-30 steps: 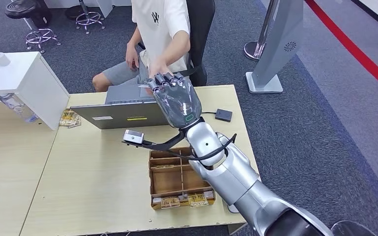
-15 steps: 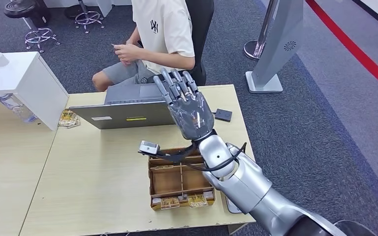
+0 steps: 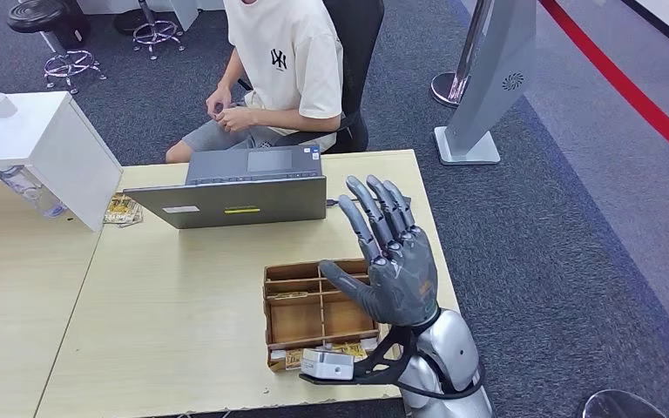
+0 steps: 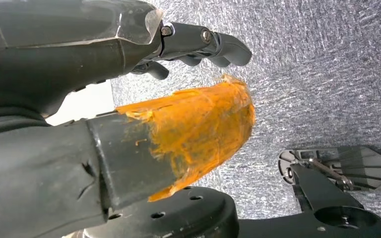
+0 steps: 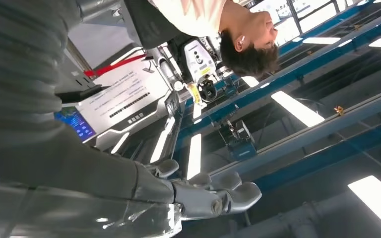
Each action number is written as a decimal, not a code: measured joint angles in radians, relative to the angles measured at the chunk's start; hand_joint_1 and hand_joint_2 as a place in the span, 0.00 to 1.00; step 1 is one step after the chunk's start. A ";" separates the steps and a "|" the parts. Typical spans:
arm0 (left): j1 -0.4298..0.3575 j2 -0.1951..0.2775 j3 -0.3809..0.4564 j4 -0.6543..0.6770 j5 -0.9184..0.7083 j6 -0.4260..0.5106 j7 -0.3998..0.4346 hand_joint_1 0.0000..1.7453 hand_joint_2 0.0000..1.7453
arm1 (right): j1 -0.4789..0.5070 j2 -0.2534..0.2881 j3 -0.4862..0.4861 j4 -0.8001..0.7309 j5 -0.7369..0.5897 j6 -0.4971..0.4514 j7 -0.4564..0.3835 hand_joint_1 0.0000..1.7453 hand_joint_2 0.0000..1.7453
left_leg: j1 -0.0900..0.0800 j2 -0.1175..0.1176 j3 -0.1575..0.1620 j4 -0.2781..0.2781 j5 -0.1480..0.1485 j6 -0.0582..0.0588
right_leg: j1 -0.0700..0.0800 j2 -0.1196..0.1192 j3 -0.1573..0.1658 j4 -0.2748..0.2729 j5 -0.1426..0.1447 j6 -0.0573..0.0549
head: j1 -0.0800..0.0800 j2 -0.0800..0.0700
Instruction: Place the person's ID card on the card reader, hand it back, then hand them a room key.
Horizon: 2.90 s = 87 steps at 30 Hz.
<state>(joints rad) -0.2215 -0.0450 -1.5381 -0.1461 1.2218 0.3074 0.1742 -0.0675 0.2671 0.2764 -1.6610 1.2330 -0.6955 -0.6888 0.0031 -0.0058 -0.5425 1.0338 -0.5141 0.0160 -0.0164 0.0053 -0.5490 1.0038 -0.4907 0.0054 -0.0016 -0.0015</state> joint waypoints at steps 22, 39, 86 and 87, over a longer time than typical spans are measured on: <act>0.008 0.009 0.025 0.000 0.000 0.010 -0.016 0.00 0.00 | 0.184 -0.002 -0.059 0.077 0.051 0.000 0.141 0.35 1.00 | -0.001 0.000 0.000 0.000 0.000 0.000 | 0.000 0.000 0.000 0.000 0.001 0.000 | -0.001 0.000; 0.005 0.018 0.024 0.000 0.008 0.010 -0.008 0.00 0.00 | 0.145 -0.103 0.083 0.236 0.081 0.000 0.341 0.31 1.00 | -0.001 0.000 0.000 0.000 0.000 0.000 | 0.000 0.000 0.000 0.000 0.001 0.000 | -0.001 0.000; 0.006 0.018 0.024 0.000 0.029 0.007 -0.010 0.00 0.00 | 0.069 -0.146 0.042 0.291 0.031 -0.001 0.361 0.48 1.00 | -0.001 0.000 0.000 0.000 0.000 0.000 | 0.000 0.000 0.000 0.000 0.001 0.000 | -0.001 0.000; 0.006 0.018 0.024 0.000 0.029 0.007 -0.010 0.00 0.00 | 0.068 -0.146 0.042 0.294 0.030 -0.001 0.361 0.47 1.00 | -0.001 0.000 0.000 0.000 0.000 0.000 | 0.000 0.000 0.000 0.000 0.001 0.000 | -0.001 0.000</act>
<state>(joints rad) -0.2154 -0.0271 -1.5141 -0.1457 1.2512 0.3143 0.1640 0.0001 0.1211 0.3185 -1.3669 1.2634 -0.6966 -0.3277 0.0024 -0.0057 -0.5425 1.0338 -0.5140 0.0159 -0.0160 0.0056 -0.5491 1.0036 -0.4899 0.0057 -0.0023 -0.0015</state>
